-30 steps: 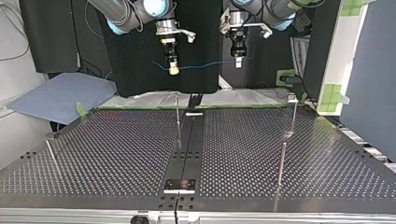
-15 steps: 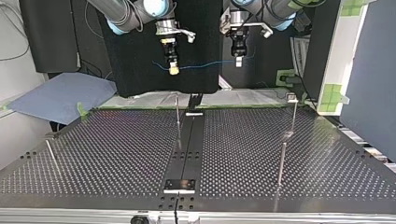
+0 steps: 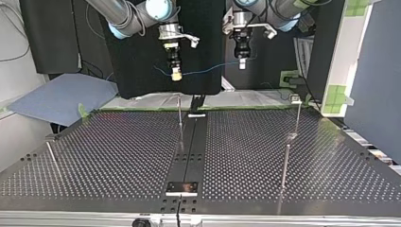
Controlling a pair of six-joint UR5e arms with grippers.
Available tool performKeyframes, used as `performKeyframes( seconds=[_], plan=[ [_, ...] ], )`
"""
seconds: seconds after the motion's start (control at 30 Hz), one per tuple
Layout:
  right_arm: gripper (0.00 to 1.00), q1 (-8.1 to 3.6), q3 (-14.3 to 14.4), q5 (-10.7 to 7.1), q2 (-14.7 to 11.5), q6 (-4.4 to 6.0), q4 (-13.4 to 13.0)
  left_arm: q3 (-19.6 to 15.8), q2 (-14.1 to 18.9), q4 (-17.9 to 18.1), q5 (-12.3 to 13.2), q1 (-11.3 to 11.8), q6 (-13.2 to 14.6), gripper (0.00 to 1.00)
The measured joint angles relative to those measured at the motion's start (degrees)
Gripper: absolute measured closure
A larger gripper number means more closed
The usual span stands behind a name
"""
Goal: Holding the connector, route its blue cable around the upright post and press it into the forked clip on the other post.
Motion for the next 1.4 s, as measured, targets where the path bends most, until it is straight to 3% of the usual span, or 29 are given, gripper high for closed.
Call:
performKeyframes(
  seconds=[0.17,0.27,0.67,0.97,1.13,1.4],
  plan=[
    [1.00,-0.30,-0.2,-2.14,-2.6,2.08,2.0,0.2,2.5,-2.3,-0.6,0.5,-1.8,0.99],
    [1.00,-0.40,-0.8,-3.48,-4.4,2.47,3.4,1.1,3.9,-3.8,-1.7,0.8,-2.7,0.99],
    [1.00,-0.51,-5.3,-6.46,-11.0,2.81,9.9,7.9,10.9,-10.8,-6.5,2.0,-4.2,0.99],
    [1.00,-0.54,-8.3,-6.81,-15.4,2.85,13.7,12.7,15.8,-15.6,-9.6,3.1,-5.2,0.99],
    [1.00,-0.63,-9.8,-7.20,-16.0,2.87,15.0,15.3,18.6,-18.5,-10.6,3.8,-5.3,0.99],
    [1.00,-0.99,-12.7,-9.71,-16.1,3.06,17.2,19.6,23.2,-23.0,-12.1,5.3,-4.9,0.99]
  ],
)
